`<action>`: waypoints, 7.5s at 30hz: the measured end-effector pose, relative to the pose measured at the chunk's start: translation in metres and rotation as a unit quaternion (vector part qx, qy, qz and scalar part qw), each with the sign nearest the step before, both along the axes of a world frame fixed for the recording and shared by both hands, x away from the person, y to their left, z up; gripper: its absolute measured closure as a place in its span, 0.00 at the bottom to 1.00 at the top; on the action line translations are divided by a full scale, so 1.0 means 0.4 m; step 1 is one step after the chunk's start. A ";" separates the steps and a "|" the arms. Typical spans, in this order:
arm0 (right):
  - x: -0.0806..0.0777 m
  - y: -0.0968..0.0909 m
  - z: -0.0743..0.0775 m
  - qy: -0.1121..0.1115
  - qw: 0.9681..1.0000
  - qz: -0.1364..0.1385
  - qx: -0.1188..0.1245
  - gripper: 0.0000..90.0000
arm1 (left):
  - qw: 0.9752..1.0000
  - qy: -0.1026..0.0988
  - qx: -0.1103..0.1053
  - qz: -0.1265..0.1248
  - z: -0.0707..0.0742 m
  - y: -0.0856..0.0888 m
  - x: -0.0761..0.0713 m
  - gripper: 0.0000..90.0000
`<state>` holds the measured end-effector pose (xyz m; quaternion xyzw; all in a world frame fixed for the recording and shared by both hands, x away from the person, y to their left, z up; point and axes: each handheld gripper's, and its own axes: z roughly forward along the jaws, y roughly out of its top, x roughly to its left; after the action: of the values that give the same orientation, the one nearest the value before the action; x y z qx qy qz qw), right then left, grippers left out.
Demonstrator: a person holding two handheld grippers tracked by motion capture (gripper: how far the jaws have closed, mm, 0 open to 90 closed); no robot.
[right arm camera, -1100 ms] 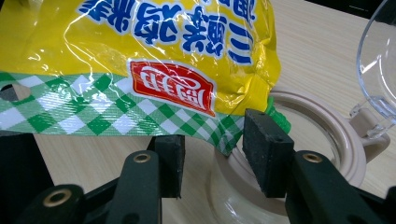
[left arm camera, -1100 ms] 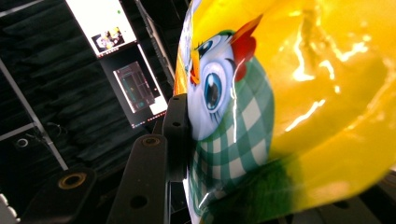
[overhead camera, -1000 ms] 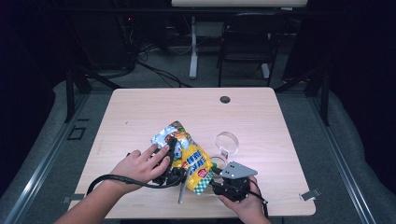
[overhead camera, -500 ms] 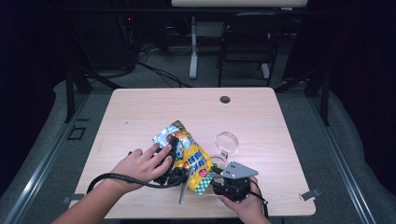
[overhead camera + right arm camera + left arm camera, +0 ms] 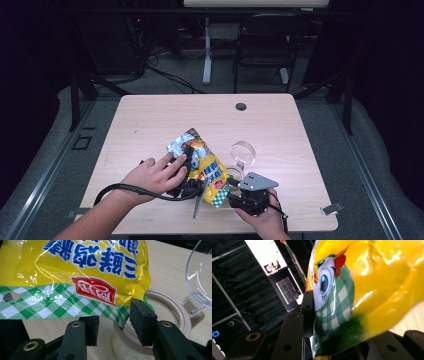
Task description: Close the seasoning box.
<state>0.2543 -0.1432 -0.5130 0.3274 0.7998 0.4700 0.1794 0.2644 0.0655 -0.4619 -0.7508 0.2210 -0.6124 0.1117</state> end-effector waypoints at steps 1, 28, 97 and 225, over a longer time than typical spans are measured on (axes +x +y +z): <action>0.000 0.000 0.000 0.000 1.000 0.000 0.000 0.66 | 1.000 0.004 -0.004 0.001 0.000 0.000 0.000 0.78; -0.001 0.000 0.001 -0.003 1.000 0.002 0.004 0.64 | 1.000 0.003 0.021 -0.010 0.013 -0.010 0.000 0.79; -0.001 -0.001 -0.004 -0.003 1.000 0.003 0.010 0.64 | 0.999 0.001 0.041 -0.027 0.028 -0.022 -0.001 0.81; -0.006 0.006 -0.005 -0.009 1.000 -0.002 0.013 0.65 | 0.995 -0.033 0.077 -0.047 0.050 -0.039 -0.029 0.88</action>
<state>0.2521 -0.1407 -0.5150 0.3267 0.7916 0.4827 0.1833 0.2530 0.0501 -0.4418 -0.7083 0.2983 -0.6226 0.1476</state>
